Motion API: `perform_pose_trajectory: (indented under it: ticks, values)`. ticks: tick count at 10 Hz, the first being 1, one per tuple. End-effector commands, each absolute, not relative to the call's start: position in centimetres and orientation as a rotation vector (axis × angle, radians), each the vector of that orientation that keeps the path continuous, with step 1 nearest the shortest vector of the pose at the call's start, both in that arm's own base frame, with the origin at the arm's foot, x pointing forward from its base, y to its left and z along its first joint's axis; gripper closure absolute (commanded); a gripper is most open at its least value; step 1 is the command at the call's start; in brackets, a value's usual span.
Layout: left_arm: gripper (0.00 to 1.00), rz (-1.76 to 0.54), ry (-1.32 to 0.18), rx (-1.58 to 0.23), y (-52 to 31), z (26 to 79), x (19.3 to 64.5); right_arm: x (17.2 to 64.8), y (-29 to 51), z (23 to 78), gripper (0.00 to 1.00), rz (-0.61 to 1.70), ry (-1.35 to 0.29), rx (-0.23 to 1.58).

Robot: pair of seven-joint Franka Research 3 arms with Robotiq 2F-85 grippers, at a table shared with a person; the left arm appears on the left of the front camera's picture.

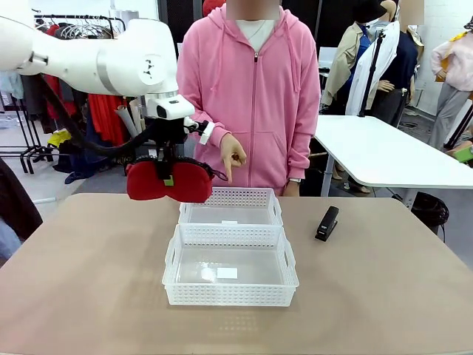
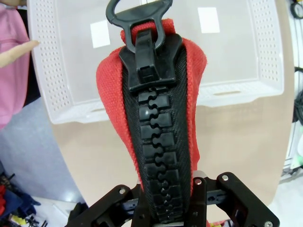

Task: Distribute items into two baskets.
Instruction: Place the picked Pencil pouch into the Organizing basket as instructed by the person.

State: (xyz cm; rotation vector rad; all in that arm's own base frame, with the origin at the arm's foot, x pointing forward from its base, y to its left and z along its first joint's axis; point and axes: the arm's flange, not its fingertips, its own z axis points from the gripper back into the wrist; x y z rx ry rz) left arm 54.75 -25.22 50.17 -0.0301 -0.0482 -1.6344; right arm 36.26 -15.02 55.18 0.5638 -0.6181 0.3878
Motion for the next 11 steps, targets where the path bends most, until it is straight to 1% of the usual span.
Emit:
perform_pose_trajectory:
  ticks: [1, 4, 8, 11]
  values:
    - [1.0, -1.623, -0.044, -0.032, -26.6, 50.0, 56.0, 36.4, -14.9, 55.3, 0.0, 0.391, -0.631, 0.566]
    - [1.0, -1.623, -0.069, -0.022, -29.2, 49.5, 56.9, 36.4, -14.9, 55.3, 0.0, 0.391, -0.631, 0.566]
    - [1.0, -1.615, -0.053, -0.026, -32.7, 47.6, 58.5, 36.4, -14.9, 55.3, 0.0, 0.391, -0.631, 0.566]
    - [1.0, -1.612, -0.075, -0.013, -35.1, 46.4, 59.8, 36.4, -14.9, 55.3, 0.0, 0.391, -0.631, 0.566]
